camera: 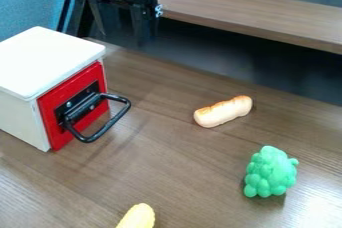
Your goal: Open the drawer
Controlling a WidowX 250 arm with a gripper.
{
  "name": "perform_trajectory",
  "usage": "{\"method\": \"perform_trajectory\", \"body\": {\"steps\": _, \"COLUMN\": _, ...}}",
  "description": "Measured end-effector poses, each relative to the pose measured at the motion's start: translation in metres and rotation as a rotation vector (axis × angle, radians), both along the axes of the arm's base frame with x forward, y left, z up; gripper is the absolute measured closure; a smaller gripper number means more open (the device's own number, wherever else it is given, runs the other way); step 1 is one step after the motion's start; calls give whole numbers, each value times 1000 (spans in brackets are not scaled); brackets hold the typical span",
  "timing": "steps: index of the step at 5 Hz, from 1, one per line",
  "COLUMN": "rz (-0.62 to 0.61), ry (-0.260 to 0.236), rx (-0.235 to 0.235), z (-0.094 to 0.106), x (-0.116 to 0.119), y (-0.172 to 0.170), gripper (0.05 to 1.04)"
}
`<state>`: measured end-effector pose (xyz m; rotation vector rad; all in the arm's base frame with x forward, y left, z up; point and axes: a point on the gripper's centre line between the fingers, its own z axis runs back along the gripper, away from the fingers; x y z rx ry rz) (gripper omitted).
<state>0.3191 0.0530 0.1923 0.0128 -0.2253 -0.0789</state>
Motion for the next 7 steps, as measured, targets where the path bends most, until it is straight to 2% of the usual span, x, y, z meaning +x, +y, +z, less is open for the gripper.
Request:
{"method": "perform_trajectory", "body": {"steps": 1, "rz": 0, "ry": 30, "rx": -6, "z": -9, "x": 1, "y": 0, "gripper": 84}}
{"method": "perform_trajectory", "body": {"steps": 3, "rz": -2, "ry": 47, "rx": -6, "z": -21, "x": 2, "y": 4, "gripper": 84}}
{"method": "perform_trajectory", "body": {"steps": 5, "rz": 11, "ry": 79, "rx": 21, "z": -39, "x": -3, "y": 13, "gripper": 84}}
{"method": "perform_trajectory", "body": {"steps": 7, "rz": 24, "ry": 95, "rx": 27, "z": -58, "x": -8, "y": 20, "gripper": 84}}
